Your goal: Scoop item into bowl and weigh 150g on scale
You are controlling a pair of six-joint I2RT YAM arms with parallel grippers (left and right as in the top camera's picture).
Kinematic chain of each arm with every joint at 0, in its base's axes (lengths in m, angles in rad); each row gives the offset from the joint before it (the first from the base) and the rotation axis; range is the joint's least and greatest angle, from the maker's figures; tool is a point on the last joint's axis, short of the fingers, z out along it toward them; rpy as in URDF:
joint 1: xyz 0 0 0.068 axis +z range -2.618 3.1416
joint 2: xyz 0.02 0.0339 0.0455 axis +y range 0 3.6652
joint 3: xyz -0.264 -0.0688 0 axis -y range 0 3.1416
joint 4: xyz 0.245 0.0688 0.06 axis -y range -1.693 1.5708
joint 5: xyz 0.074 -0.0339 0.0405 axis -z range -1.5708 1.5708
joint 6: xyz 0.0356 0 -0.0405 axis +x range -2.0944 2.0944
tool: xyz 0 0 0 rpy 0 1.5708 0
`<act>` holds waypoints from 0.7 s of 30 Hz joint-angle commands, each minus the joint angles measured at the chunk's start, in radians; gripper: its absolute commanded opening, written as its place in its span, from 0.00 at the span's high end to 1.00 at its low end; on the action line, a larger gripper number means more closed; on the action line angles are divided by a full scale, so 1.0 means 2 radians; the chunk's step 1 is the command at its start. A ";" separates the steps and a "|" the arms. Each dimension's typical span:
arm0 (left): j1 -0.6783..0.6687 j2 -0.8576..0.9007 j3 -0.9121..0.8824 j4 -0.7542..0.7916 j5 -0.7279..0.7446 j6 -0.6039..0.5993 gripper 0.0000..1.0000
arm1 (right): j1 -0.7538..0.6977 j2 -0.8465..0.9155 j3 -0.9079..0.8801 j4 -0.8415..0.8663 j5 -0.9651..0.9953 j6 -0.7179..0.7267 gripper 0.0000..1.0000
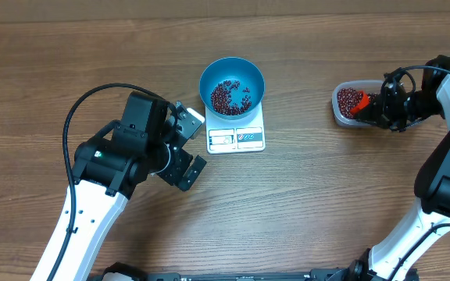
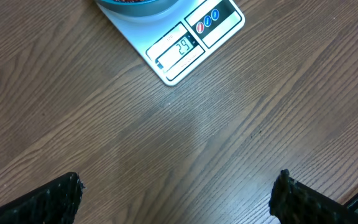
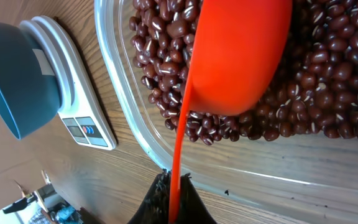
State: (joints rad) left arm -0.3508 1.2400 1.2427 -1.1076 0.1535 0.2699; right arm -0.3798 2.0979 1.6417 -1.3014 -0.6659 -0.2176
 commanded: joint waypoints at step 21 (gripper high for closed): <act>0.002 0.001 0.011 0.000 0.000 0.011 0.01 | -0.059 0.001 -0.002 -0.057 -0.063 -0.056 0.96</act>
State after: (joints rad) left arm -0.3508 1.2400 1.2427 -1.1076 0.1535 0.2699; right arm -0.4652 2.0979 1.6417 -1.4002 -0.7113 -0.2642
